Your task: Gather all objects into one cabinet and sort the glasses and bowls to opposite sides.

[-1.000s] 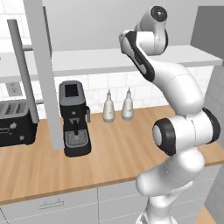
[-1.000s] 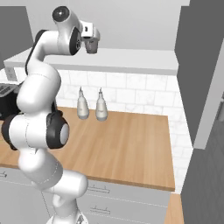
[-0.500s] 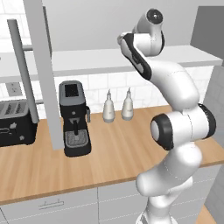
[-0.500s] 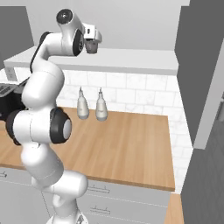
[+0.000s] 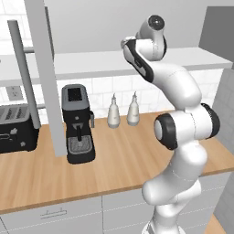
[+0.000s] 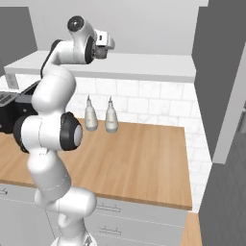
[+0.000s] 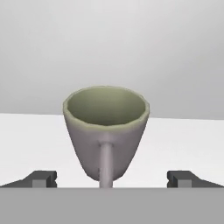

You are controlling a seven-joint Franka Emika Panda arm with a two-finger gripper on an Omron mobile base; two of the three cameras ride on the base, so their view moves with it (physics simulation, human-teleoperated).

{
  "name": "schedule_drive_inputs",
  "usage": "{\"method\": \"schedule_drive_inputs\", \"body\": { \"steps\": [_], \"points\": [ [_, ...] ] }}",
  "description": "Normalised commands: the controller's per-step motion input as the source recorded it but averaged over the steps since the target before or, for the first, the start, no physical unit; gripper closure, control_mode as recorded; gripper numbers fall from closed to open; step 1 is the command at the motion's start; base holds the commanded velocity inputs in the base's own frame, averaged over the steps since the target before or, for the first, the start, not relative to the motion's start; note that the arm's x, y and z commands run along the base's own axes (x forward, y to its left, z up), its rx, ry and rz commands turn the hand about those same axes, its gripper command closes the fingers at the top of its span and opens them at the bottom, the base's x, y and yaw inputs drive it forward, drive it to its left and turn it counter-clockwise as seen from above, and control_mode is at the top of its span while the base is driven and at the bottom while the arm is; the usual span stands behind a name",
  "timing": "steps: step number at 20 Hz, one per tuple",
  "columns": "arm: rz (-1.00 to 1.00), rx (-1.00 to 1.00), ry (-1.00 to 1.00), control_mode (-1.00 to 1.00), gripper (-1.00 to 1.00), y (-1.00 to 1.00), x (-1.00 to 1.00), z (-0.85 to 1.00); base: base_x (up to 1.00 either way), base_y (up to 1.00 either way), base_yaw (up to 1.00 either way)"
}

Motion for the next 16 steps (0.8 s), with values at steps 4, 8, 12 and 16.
{"method": "schedule_drive_inputs", "body": {
  "steps": [4, 8, 12, 16],
  "points": [
    [-0.05, 0.0, 0.0, -1.0, -1.0, 0.03, 0.42, -0.21, 0.0, 0.0, 0.0],
    [-0.05, -0.01, 0.0, -1.0, 1.0, 0.16, 0.36, -0.35, 0.0, 0.0, 0.0],
    [-0.03, 0.0, 0.0, -1.0, 1.0, 0.01, 0.4, -0.22, 0.0, 0.0, 0.0],
    [0.0, 0.0, 0.0, -1.0, 1.0, 0.0, 0.39, -0.24, 0.0, 0.0, 0.0]
  ]
}}
